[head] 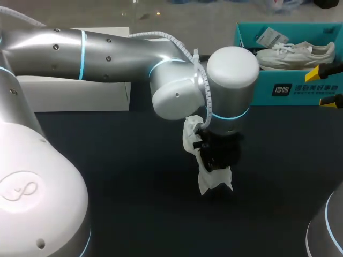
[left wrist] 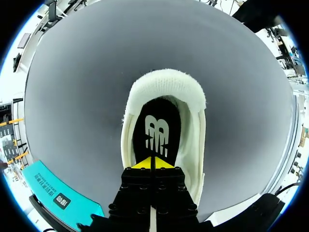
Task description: Take the shoe out of the shoebox, open the shoe tongue, remove and reinsert the insole, then place the shoe into the shoebox
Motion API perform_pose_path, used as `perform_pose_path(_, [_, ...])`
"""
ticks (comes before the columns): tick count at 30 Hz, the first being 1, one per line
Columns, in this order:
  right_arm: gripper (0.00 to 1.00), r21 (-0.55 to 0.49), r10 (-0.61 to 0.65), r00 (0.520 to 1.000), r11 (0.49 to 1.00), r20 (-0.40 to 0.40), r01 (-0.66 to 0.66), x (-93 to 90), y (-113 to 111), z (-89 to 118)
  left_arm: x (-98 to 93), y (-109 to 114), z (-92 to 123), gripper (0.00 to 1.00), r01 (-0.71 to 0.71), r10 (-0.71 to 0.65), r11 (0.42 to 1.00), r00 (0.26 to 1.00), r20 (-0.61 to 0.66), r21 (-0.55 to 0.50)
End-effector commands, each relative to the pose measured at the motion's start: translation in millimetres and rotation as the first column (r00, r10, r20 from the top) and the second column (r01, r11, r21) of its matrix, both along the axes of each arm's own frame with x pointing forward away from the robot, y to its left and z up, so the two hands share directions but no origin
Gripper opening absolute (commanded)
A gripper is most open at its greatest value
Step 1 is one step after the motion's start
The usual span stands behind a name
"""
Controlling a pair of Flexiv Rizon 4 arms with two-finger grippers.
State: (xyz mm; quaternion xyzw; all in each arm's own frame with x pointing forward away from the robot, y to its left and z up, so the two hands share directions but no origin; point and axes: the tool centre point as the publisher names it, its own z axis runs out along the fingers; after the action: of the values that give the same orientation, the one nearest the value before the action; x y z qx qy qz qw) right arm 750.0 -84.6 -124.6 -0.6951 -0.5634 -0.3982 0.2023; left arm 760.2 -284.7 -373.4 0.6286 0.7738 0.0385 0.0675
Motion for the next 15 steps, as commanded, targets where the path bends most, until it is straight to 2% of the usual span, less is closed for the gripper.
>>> perform_pose_path(1, [1.00,-0.002,-0.002,1.000,1.000,-0.001,0.002,-0.3,0.6,-0.2,2.4,-9.4,-18.4,0.00,0.006,-0.006,1.000,1.000,0.000,0.022])
perform_pose_path(9, [1.00,-0.002,-0.002,1.000,1.000,-0.001,0.002,-0.3,0.6,-0.2,-5.3,-6.1,-34.7,0.00,0.011,-0.009,0.999,1.000,-0.029,0.053])
perform_pose_path(12, [1.00,-0.002,-0.002,1.000,1.000,-0.001,0.002,-0.3,0.6,-0.2,-9.9,-1.7,-29.8,0.00,0.003,-0.001,0.999,1.000,-0.030,0.053])
perform_pose_path(15, [1.00,-0.002,-0.002,1.000,1.000,-0.001,0.002,-0.3,0.6,-0.2,-13.7,3.7,-15.7,0.00,-0.017,0.018,0.999,1.000,-0.002,0.041])
